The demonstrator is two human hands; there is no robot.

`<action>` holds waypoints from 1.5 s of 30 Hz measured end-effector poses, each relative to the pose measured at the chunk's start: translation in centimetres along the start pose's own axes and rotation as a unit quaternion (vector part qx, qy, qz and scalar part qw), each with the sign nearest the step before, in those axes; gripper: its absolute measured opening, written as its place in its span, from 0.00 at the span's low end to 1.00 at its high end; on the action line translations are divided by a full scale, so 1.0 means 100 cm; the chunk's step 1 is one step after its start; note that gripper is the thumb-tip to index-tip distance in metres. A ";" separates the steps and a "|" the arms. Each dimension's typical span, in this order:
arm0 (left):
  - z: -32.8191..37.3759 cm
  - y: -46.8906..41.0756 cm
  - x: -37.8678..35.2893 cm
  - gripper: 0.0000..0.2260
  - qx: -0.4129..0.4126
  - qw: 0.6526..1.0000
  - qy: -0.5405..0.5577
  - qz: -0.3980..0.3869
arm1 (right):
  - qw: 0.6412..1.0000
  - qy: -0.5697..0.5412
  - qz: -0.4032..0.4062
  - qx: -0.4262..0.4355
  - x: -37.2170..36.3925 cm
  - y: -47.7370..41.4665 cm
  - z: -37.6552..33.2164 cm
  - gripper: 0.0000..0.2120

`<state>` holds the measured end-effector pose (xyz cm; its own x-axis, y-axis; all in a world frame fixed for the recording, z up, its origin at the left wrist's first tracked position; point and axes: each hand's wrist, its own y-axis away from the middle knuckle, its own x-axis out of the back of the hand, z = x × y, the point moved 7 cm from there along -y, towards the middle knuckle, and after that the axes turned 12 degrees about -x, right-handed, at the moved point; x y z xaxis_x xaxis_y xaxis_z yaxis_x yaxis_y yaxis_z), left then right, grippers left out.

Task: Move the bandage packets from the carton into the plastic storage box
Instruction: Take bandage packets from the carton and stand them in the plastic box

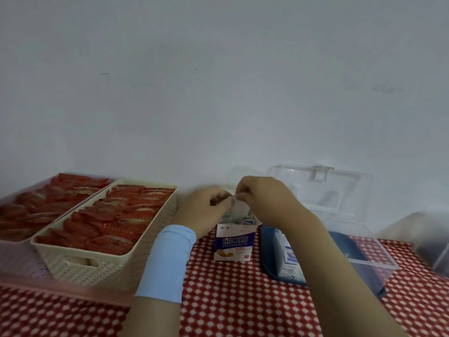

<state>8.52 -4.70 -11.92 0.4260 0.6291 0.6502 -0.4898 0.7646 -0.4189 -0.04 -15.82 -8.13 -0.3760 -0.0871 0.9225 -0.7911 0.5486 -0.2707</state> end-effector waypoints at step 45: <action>0.009 -0.007 -0.001 0.14 0.068 0.885 0.446 0.116 | 0.814 -0.575 -0.024 -0.083 0.010 0.016 0.031 0.05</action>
<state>8.14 -5.37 -11.12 0.7031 0.6739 -0.2270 -0.7039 0.6144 -0.3563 -3.22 -17.63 -8.49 -0.6248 -0.7799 0.0375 -0.7782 0.6180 -0.1120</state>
